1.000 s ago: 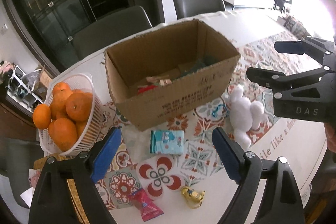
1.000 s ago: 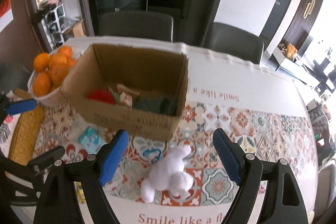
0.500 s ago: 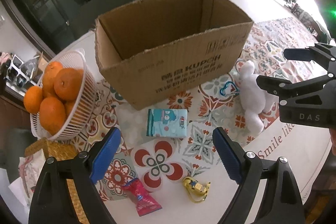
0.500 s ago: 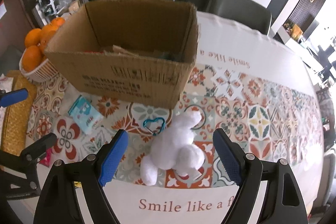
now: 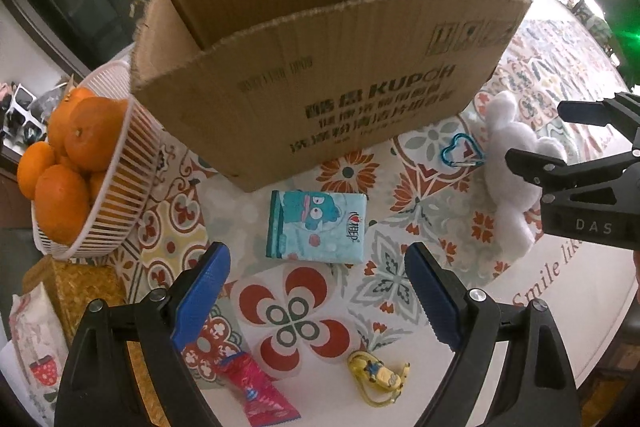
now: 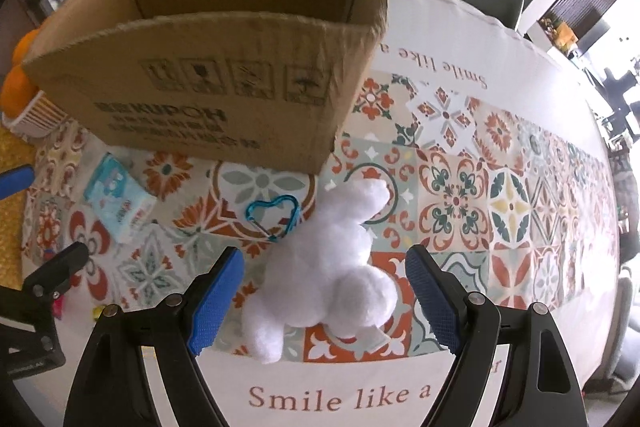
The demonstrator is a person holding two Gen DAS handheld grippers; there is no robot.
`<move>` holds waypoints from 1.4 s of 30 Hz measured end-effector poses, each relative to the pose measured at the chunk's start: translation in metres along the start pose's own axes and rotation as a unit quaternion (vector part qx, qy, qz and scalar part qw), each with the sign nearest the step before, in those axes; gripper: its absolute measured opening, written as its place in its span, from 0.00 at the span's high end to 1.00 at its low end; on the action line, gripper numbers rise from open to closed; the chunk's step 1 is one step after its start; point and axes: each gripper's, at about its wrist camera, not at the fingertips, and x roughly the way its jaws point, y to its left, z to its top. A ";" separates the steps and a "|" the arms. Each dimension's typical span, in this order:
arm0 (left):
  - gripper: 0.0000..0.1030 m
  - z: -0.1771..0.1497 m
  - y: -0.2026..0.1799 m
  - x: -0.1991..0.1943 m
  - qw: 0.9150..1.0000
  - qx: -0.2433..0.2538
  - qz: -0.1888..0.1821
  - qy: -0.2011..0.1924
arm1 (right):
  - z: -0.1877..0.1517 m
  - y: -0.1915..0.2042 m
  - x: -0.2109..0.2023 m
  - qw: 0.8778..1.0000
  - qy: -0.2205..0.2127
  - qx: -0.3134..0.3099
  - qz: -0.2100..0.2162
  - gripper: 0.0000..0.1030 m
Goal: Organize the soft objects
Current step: 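Move the right tool to the white bunny while the left tool moves to the blue tissue packet, then close the right tool on the white bunny while the left tool grasps the blue tissue packet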
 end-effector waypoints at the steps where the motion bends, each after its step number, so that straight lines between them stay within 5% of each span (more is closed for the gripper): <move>1: 0.13 0.000 -0.001 0.004 1.000 0.001 0.001 0.003 | 0.001 0.000 0.003 1.000 0.003 -0.001 -0.003 0.19; 24: 0.13 0.013 0.017 0.073 0.999 -0.027 -0.004 0.041 | 0.003 0.007 0.056 0.998 0.059 -0.016 -0.016 0.19; 28: 0.20 0.014 0.023 0.082 0.998 -0.043 -0.024 0.044 | 0.002 0.006 0.055 0.998 0.056 -0.007 -0.014 0.19; 31: 0.28 0.009 0.022 0.085 0.997 -0.052 -0.025 0.045 | 0.001 0.005 0.054 0.998 0.053 -0.006 -0.012 0.21; 42: 0.28 -0.014 0.019 0.061 0.998 -0.055 -0.036 0.021 | -0.015 0.007 0.041 0.999 0.038 -0.002 0.002 0.30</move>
